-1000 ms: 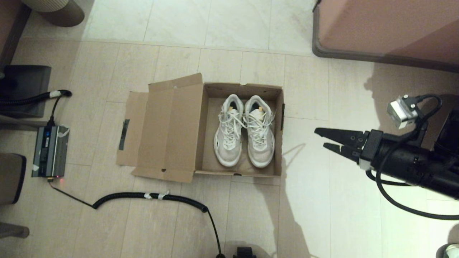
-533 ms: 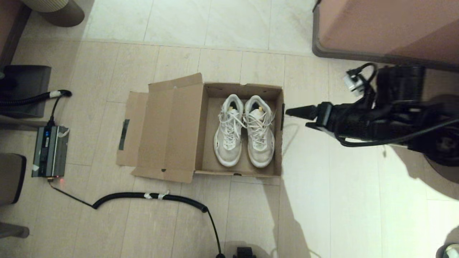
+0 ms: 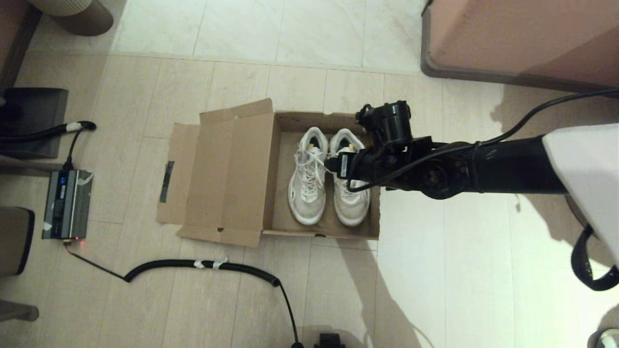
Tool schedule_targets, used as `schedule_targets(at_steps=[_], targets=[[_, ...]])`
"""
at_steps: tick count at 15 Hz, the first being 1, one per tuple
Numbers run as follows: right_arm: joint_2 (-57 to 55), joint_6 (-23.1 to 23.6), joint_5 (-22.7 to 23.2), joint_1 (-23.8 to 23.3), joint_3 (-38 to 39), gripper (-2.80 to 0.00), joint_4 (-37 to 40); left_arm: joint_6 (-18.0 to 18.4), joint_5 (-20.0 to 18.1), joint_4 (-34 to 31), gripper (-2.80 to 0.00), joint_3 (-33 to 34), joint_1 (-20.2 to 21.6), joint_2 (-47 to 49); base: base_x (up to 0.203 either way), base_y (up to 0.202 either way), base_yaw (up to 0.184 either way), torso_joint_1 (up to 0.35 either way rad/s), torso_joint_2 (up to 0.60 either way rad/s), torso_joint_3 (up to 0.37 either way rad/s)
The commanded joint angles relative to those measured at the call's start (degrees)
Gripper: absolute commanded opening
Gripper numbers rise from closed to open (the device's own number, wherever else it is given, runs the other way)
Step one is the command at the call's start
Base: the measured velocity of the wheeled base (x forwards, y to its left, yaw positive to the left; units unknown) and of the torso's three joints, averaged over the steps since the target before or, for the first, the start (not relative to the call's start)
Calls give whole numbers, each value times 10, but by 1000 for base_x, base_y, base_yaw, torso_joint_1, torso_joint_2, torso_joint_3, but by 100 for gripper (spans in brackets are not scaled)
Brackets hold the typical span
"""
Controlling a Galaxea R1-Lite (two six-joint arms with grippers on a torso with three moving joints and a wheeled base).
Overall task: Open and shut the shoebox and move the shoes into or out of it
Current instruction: Put the shoes out of the shoe box
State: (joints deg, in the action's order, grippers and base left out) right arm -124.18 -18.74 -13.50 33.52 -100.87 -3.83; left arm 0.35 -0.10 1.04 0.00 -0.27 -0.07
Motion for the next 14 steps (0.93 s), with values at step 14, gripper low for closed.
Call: schedule_targets(at_steps=[14], targets=[[-212,123,-170,12,-112,0,-288,0,0,0,-280,4,0,0,0,0,0,0,0,0]])
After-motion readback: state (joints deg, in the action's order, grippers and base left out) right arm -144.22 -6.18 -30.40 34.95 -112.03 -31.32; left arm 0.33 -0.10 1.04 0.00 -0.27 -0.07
